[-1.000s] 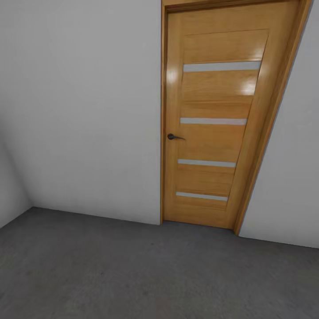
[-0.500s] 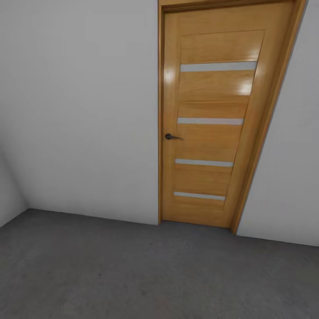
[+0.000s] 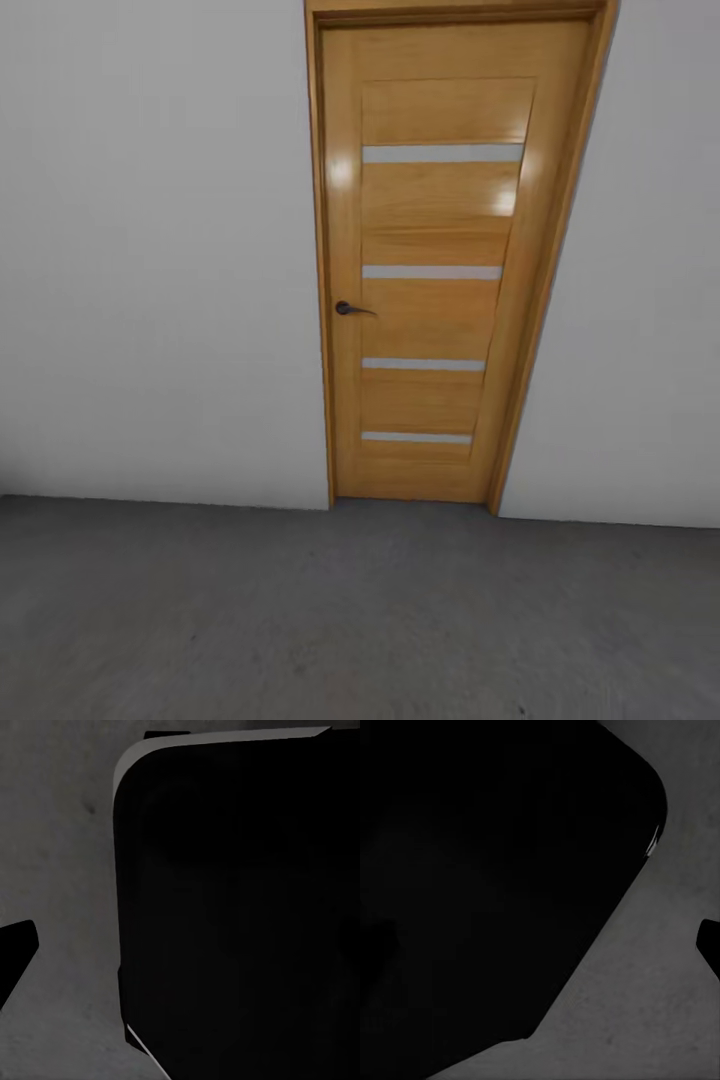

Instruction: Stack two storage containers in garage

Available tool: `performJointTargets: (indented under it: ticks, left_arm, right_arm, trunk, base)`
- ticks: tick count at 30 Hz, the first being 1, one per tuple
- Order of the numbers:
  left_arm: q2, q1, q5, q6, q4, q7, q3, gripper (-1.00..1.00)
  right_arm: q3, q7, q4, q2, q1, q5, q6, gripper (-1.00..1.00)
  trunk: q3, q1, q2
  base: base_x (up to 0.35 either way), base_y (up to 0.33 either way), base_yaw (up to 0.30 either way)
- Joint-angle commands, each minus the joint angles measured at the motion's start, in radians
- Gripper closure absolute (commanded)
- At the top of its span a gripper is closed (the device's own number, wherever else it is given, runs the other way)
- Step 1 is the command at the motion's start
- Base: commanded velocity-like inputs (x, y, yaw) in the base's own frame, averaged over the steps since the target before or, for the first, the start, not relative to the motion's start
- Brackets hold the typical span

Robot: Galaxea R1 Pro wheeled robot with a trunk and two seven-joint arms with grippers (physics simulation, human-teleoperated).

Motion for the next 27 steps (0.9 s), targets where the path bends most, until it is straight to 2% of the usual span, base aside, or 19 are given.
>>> performJointTargets:
  ticks: [1,16,23,27]
  left_arm:
    - [0.000,0.000,0.001,-0.003,0.000,0.000,0.000,-1.00]
    - [-0.004,0.000,0.001,-0.002,0.000,0.000,0.001,-1.00]
    - [-0.004,0.000,-0.002,0.000,0.000,0.007,-0.003,-1.00]
    - [-0.003,0.000,0.000,0.002,0.000,0.007,-0.003,-1.00]
  right_arm:
    - [0.002,0.001,0.000,0.000,0.000,-0.002,-0.003,-1.00]
    - [0.002,0.001,0.000,-0.002,0.000,-0.002,-0.004,-1.00]
    - [0.013,-0.010,-0.001,-0.010,0.000,0.011,-0.007,-1.00]
    - [0.014,-0.010,-0.001,-0.006,0.000,0.011,-0.007,-1.00]
  trunk:
    - [-0.001,0.000,0.000]
    - [-0.001,0.000,0.000]
    - [-0.001,0.000,0.000]
    - [-0.001,0.000,0.000]
  base:
    - [0.000,0.000,-0.242]
    - [0.001,0.000,-0.225]
    - [0.241,0.000,-0.018]
    - [0.311,0.000,-0.002]
